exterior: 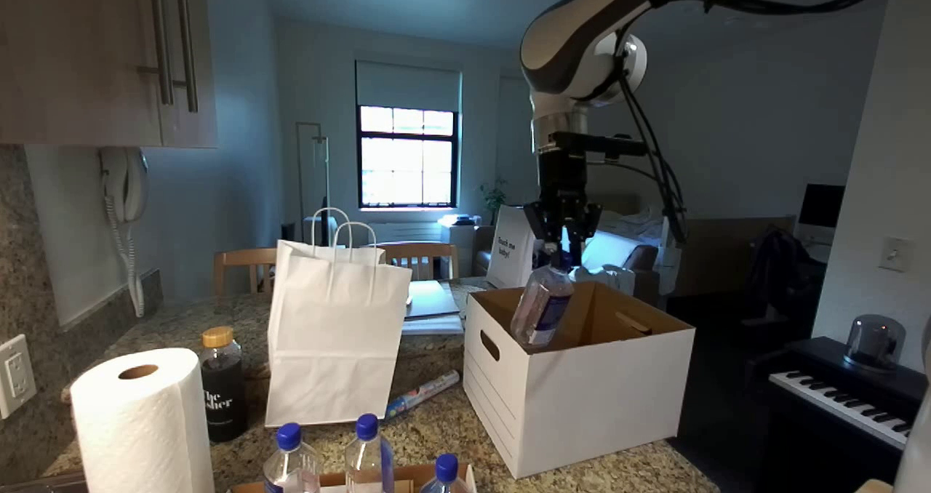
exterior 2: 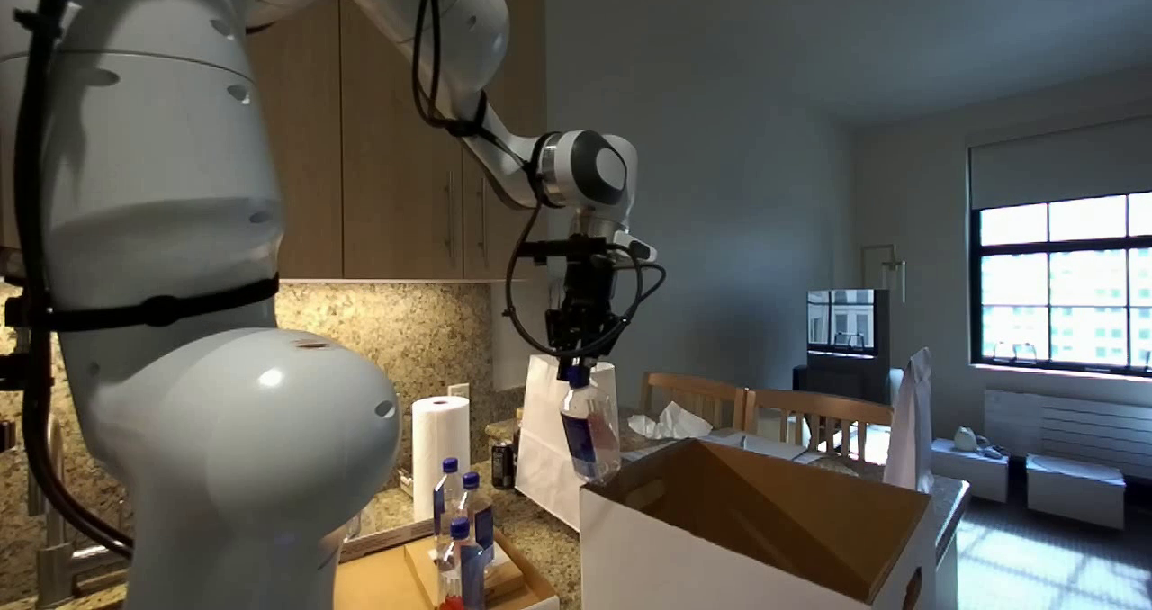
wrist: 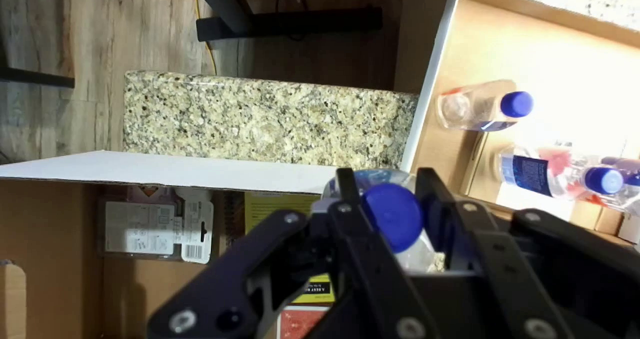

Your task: Pick the bottle in the box and put it on the table

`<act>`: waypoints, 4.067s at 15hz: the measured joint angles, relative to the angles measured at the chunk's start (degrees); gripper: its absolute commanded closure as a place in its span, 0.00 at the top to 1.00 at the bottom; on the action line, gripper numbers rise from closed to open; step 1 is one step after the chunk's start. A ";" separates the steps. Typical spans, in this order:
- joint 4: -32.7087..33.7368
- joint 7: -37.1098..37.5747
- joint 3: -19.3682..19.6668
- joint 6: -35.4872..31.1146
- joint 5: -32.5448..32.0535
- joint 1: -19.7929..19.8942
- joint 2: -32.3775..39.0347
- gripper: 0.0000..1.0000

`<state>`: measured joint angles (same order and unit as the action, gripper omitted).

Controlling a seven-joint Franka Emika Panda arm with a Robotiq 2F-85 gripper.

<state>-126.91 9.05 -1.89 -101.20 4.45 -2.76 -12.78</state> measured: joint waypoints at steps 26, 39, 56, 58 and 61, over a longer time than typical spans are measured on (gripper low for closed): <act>-4.00 18.32 -27.78 -6.56 2.06 -17.94 4.06 0.14; 4.72 12.71 -15.76 -13.42 16.27 -15.50 19.83 0.14; 14.68 20.61 -11.71 -9.79 14.55 -20.68 45.02 0.13; 16.85 21.62 -11.09 -7.30 13.57 -21.47 46.36 0.22; 19.49 21.74 -10.36 -3.27 11.96 -22.17 48.05 0.65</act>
<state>-107.42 30.80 -12.26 -104.47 16.41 -24.93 35.26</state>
